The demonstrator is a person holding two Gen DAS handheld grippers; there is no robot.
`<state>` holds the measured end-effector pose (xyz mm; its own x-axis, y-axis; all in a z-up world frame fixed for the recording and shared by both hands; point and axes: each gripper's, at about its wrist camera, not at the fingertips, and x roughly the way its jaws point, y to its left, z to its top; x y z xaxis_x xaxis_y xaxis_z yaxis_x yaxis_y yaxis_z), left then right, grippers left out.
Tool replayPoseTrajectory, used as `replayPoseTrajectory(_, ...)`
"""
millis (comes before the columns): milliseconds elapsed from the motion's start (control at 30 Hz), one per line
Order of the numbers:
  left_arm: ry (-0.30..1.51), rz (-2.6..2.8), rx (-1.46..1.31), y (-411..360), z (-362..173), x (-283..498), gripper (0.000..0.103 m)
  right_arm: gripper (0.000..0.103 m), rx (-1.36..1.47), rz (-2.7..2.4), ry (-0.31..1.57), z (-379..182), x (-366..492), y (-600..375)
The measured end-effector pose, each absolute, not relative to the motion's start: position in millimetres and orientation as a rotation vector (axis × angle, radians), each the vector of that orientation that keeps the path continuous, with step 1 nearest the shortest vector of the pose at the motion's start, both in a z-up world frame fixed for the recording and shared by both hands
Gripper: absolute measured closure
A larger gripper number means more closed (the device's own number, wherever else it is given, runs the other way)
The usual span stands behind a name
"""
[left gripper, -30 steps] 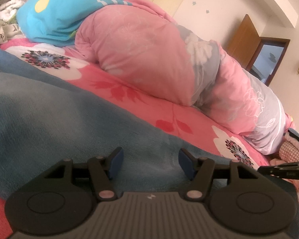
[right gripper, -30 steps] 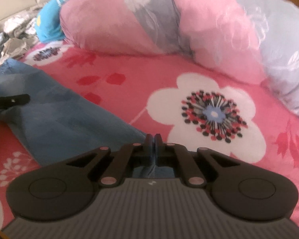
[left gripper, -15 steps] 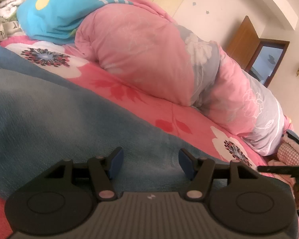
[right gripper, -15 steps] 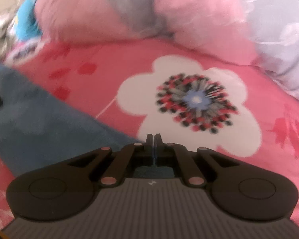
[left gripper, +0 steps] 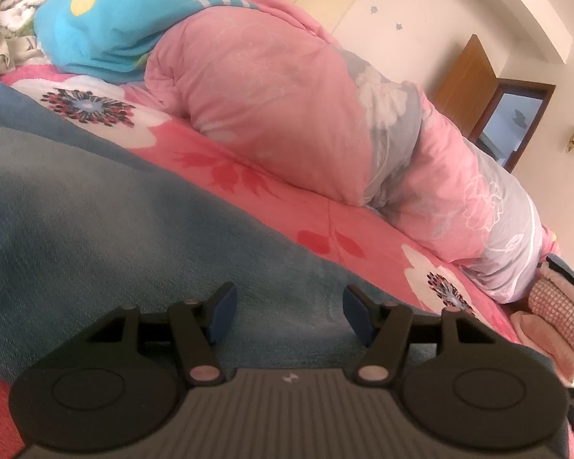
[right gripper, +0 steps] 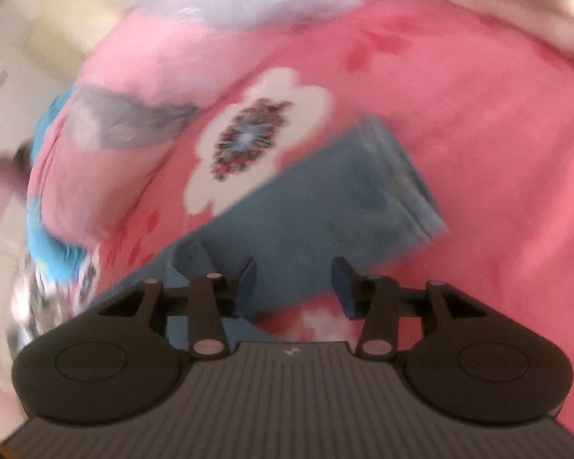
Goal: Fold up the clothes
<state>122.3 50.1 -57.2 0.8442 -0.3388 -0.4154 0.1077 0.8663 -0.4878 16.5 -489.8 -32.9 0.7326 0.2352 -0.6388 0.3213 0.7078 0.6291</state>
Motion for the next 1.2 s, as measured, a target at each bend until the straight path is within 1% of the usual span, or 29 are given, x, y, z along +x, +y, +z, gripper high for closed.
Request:
replayPoseTrajectory(67,0.515,-0.247,-0.476,51,-57,122,0.040,0.060,0.869,-0.095,0.771,-38,-2,-494)
replayPoseTrajectory(167,0.514,-0.251,-0.484,52,-58,122,0.040,0.060,0.875,-0.101,0.809,-42,-13,-489)
replayPoseTrajectory(333,0.513,-0.258,-0.496,54,-58,122,0.040,0.060,0.820,-0.023,0.878,-51,-13,-461)
replayPoseTrajectory(433,0.512,-0.260,-0.501,55,-58,122,0.040,0.061,0.750,-0.033,0.876,-52,-10,-448)
replayPoseTrajectory(500,0.512,-0.260,-0.501,55,-58,122,0.040,0.070,0.689,-0.039,0.878,-47,-10,-441)
replayPoseTrajectory(533,0.513,-0.260,-0.500,55,-58,122,0.040,0.083,0.677,-0.035,0.879,-46,-10,-439)
replayPoseTrajectory(567,0.513,-0.260,-0.501,55,-58,122,0.040,0.090,0.695,-0.027,0.877,-47,-11,-440)
replayPoseTrajectory(667,0.513,-0.260,-0.502,55,-58,122,0.040,0.091,0.748,-0.011,0.863,-50,-14,-444)
replayPoseTrajectory(833,0.512,-0.262,-0.505,56,-58,122,0.040,0.100,0.829,-0.002,0.787,-50,-22,-456)
replayPoseTrajectory(1000,0.511,-0.265,-0.506,56,-58,122,0.040,0.102,0.707,-0.029,0.649,-14,-13,-462)
replayPoseTrajectory(1200,0.512,-0.265,-0.506,56,-57,122,0.040,0.102,0.450,-0.099,0.588,27,23,-483)
